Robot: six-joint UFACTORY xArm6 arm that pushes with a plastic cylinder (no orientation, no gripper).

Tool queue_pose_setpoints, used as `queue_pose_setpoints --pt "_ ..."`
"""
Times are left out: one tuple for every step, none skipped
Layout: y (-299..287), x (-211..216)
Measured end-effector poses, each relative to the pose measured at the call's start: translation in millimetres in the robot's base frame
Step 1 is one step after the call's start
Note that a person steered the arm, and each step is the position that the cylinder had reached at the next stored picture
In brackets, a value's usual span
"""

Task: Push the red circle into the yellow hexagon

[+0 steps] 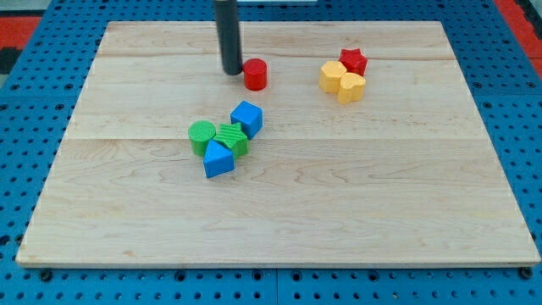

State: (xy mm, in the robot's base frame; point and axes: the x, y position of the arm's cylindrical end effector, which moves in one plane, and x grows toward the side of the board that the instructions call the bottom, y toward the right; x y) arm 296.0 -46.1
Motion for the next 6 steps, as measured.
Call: queue_pose_setpoints --pt "53 2" --pt "-9 3" --pt "30 42" --pt "76 46" --pt "99 37" --pt "44 35"
